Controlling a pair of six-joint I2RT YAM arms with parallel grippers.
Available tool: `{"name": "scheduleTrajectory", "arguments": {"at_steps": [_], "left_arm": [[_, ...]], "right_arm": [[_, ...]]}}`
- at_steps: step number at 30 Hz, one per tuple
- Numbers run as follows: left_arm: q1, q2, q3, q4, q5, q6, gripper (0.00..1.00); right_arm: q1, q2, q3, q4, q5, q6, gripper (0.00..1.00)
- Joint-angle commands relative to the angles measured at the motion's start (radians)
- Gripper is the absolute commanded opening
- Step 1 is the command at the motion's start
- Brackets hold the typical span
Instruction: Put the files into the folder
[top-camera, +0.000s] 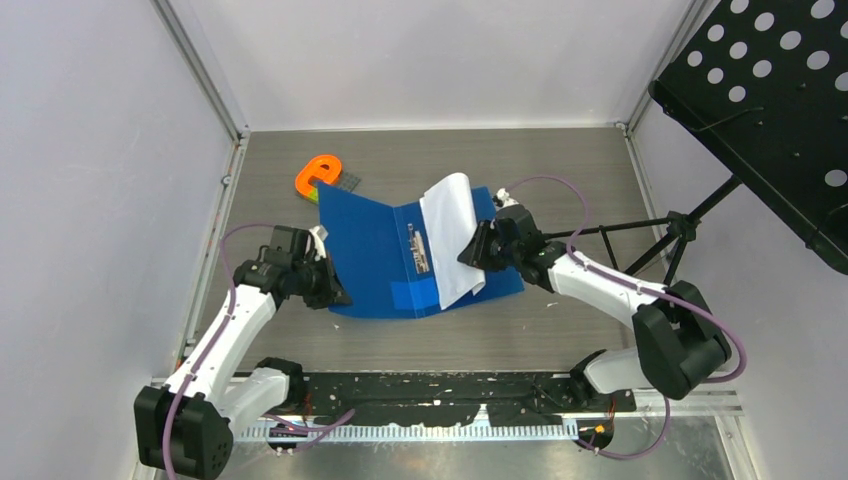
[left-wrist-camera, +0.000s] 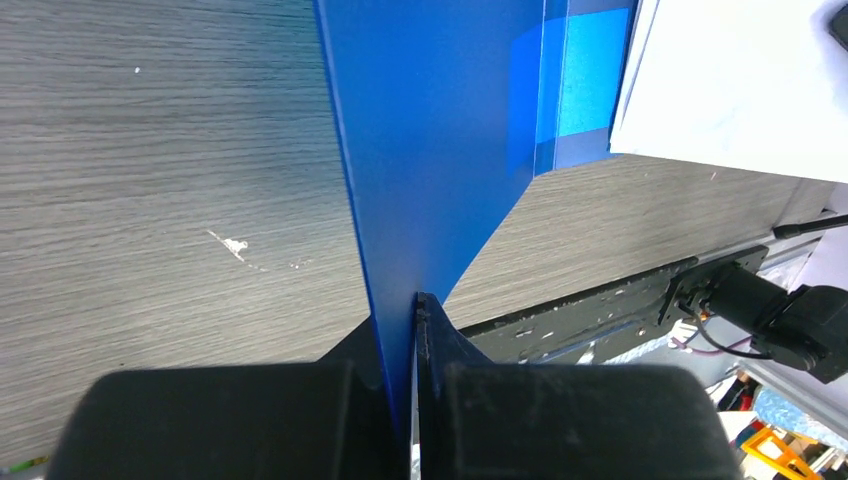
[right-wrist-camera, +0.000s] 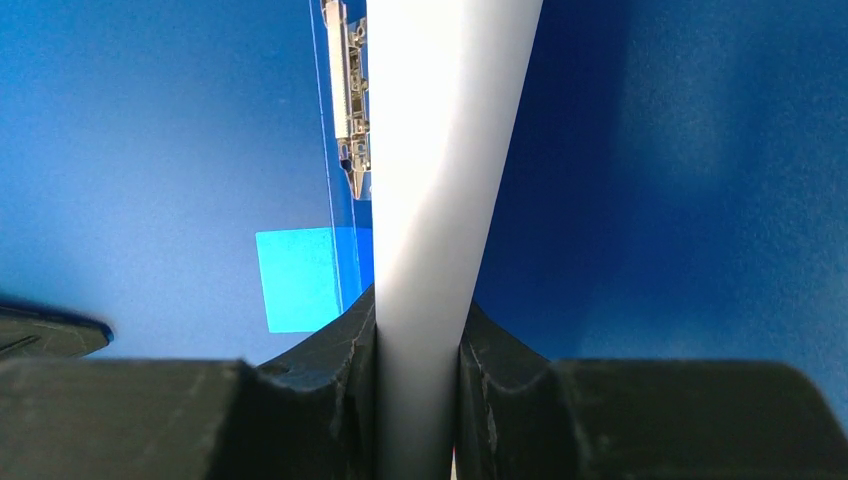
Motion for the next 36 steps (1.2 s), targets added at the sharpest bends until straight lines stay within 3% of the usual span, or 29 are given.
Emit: {"name": "scheduleTrajectory", "arguments": {"at_steps": [1, 13, 27, 36], "left_arm": [[-0.003, -0.013, 0.044, -0.059, -0.004, 0.074, 0.0], [-0.003, -0.009, 0.049, -0.074, -0.005, 0.105, 0.0], [-0.003, -0.011, 0.054, -0.086, -0.027, 0.111, 0.0], [-0.004, -0.012, 0.054, -0.089, -0.026, 0.114, 0.0]], "right_arm": [[0.002, 0.017, 0.015, 0.062, -0.046, 0.038, 0.31], [0.019, 0.103, 0.008, 0.163, -0.092, 0.107, 0.3], [0.017, -0.011, -0.001, 0.144, -0.061, 0.123, 0.3], [0.004, 0.002, 0.002, 0.157, -0.082, 0.138, 0.3]]}}
